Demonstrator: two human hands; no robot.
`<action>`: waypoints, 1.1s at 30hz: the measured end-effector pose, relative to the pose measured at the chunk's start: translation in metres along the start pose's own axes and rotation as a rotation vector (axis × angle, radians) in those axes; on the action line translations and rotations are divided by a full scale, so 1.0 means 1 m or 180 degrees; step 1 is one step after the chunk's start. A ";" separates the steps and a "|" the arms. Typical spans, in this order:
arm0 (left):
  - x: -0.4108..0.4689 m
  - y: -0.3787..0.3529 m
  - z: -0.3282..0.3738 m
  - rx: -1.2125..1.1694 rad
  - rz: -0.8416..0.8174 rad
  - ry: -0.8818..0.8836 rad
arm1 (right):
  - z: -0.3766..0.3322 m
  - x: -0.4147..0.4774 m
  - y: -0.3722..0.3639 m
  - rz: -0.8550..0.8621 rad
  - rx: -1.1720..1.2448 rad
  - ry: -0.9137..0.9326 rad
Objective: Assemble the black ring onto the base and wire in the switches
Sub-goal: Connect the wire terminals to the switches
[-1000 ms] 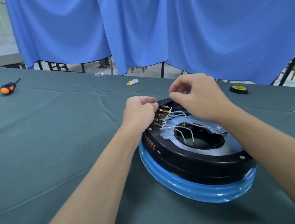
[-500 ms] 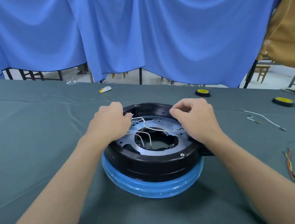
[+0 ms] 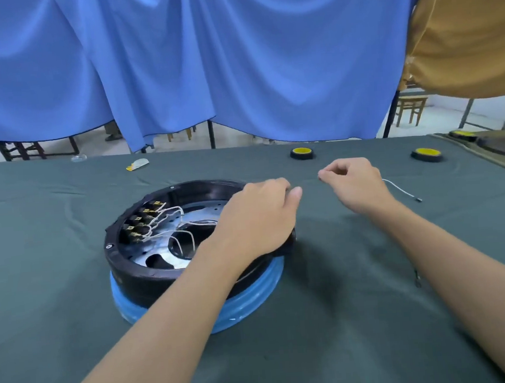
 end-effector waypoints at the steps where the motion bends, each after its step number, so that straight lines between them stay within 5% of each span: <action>1: 0.003 -0.009 0.003 0.0126 -0.0149 -0.0050 | 0.016 0.004 0.008 -0.0100 -0.0285 -0.0056; 5: 0.008 -0.032 0.002 0.0861 -0.0455 -0.0175 | 0.070 0.012 0.030 -0.0355 -0.1469 -0.0178; 10: 0.008 -0.035 0.002 0.0769 -0.0582 -0.0193 | 0.121 0.007 0.027 -0.0888 -0.2131 -0.0803; 25: 0.004 -0.027 0.004 0.0468 -0.0576 -0.0208 | 0.080 0.002 0.044 -0.0021 -0.1455 -0.0497; 29: 0.003 -0.016 0.005 0.0223 -0.0245 -0.0231 | 0.041 0.002 0.039 0.0345 0.0244 -0.0397; 33: 0.002 -0.003 0.005 -0.0158 0.0143 -0.0258 | -0.019 -0.015 -0.007 -0.0275 0.2802 -0.0718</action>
Point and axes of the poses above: each hand's wrist, its own x-axis towards the middle knuckle, its own y-axis out of the back of the hand, z = x × y, the point moved 9 cm from there along x, towards the middle knuckle, and after that the axes turned 10 degrees about y, right-handed, at the moved point
